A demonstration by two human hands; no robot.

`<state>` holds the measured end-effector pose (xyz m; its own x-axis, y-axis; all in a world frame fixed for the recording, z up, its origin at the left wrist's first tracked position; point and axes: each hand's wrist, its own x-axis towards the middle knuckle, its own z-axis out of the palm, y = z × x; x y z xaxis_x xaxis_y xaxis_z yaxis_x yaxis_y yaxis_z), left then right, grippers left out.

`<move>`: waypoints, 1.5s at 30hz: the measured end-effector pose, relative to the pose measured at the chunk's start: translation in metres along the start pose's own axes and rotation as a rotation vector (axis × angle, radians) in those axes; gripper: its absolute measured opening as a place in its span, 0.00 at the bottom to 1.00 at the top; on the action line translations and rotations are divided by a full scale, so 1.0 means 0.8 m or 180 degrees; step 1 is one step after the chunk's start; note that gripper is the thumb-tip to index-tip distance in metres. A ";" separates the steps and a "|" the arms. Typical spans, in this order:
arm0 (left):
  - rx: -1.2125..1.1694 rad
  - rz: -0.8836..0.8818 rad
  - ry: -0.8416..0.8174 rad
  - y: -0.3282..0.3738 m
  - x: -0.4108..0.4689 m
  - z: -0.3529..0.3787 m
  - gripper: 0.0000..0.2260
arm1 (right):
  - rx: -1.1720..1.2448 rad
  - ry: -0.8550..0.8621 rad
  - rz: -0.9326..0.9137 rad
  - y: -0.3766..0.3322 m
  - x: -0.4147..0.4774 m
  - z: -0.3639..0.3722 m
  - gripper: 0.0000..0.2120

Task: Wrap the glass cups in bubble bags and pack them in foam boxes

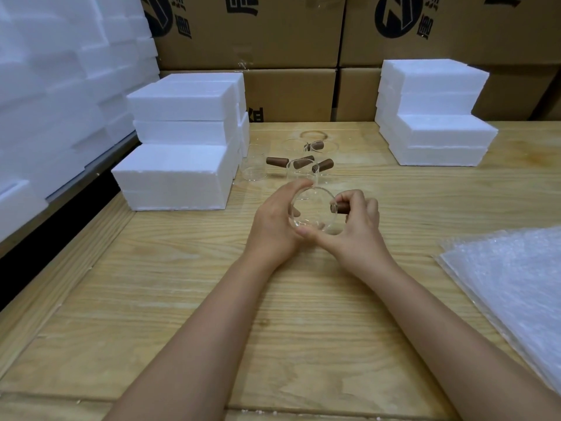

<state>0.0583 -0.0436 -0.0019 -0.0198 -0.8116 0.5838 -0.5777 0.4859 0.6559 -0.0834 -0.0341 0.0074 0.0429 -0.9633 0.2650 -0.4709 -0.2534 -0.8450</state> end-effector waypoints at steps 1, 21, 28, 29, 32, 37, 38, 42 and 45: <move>-0.0082 -0.0083 -0.0020 0.000 0.001 -0.001 0.30 | 0.0076 -0.0067 -0.0066 0.000 0.001 -0.003 0.31; -0.0016 0.0110 -0.0268 -0.003 0.001 0.004 0.30 | 0.1101 0.0243 0.0421 0.001 0.012 -0.016 0.24; 0.0136 0.0285 -0.0338 -0.002 -0.002 0.005 0.29 | 0.0599 0.0541 0.0624 -0.005 0.010 -0.009 0.24; 0.0140 0.0294 -0.0330 -0.001 -0.002 0.005 0.29 | 0.0625 0.0530 0.0590 -0.004 0.010 -0.008 0.24; 0.0080 0.0212 -0.0263 -0.001 0.000 0.004 0.29 | 0.0904 0.0461 0.0353 -0.006 0.008 -0.010 0.23; -0.0219 -0.0286 -0.0010 -0.008 0.006 -0.001 0.30 | 0.1952 0.0159 -0.0016 -0.001 0.013 -0.019 0.06; -0.0259 -0.0367 0.0016 -0.009 0.007 -0.001 0.30 | 0.2039 0.0116 -0.0054 0.001 0.013 -0.020 0.10; -0.0529 -0.0489 0.0023 -0.011 0.006 0.001 0.31 | 0.2278 0.0173 -0.0042 -0.001 0.014 -0.020 0.12; -0.0683 -0.0494 -0.0057 -0.011 0.006 0.001 0.40 | 0.2473 0.0333 0.0005 -0.004 0.014 -0.021 0.10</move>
<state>0.0627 -0.0516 -0.0049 0.0401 -0.8865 0.4610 -0.3886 0.4112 0.8246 -0.0960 -0.0427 0.0209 -0.0588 -0.9601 0.2733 0.2823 -0.2786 -0.9180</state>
